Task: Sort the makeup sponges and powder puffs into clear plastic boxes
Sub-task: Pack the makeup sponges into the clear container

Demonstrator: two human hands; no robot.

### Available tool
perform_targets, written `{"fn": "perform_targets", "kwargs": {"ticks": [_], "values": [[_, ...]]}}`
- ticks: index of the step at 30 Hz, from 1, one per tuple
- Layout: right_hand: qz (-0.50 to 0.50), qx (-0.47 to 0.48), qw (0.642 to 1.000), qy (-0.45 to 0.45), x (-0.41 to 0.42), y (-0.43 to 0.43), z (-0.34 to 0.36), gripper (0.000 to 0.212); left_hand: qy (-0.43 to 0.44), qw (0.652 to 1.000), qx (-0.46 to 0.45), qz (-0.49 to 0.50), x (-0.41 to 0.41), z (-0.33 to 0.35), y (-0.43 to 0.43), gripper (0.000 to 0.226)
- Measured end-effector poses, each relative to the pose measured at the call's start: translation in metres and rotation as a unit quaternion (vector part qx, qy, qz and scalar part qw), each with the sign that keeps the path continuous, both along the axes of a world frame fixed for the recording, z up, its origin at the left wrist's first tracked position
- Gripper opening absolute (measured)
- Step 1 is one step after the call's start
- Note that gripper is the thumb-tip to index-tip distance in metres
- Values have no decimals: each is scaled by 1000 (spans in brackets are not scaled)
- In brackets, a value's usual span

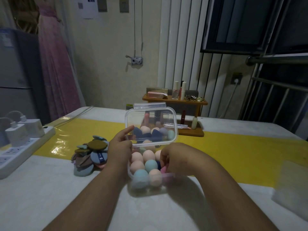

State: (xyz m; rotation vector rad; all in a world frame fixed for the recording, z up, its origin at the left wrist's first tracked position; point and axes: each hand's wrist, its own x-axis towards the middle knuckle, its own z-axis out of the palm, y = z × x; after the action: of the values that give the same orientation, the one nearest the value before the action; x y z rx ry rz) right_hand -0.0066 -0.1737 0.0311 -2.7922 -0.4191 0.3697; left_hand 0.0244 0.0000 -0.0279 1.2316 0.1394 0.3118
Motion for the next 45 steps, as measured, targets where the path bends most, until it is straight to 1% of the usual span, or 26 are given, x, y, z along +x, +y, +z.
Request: {"fn": "perform_targets", "kwargs": {"ticks": [6,10,17,20,23,26,29,31,33,35,37,39,43,45], "values": [[5,-24,999,26,-4,1,4,18,4,1000,7,-1,1,-2,1,73],[10,-82,996,40,-6,10,11,28,7,1000,19,0,1,-2,1,72],[-22,-81,996,1,-8,16,8,25,8,1000,15,7,2,-2,0,72],[-19,-34,999,-34,-8,9,2,7,8,1000,22,6,3,-2,2,73],[-32,77,996,-30,-6,-3,-3,17,7,1000,22,5,4,-3,3,73],[-33,186,982,-9,-3,-10,-5,23,10,1000,19,4,4,-4,2,72],[-30,236,970,-54,1,-15,-6,25,15,1000,18,3,1,-2,3,71],[-41,289,952,-94,4,-19,-6,25,16,1000,19,5,0,-2,3,71],[-71,358,922,-129,8,-23,-8,23,17,1000,20,8,-1,0,4,71],[-117,397,894,-169,14,-28,-12,22,18,1000,19,16,-2,1,5,71],[-166,400,878,-206,21,-35,-18,23,17,999,13,24,-2,3,7,70],[-198,388,873,-219,28,-41,-25,22,15,999,8,34,-2,3,9,70],[-218,343,887,-218,41,-51,-40,15,31,998,18,58,1,3,13,69],[-218,318,899,-208,48,-53,-50,19,40,997,17,65,3,2,13,68]]}}
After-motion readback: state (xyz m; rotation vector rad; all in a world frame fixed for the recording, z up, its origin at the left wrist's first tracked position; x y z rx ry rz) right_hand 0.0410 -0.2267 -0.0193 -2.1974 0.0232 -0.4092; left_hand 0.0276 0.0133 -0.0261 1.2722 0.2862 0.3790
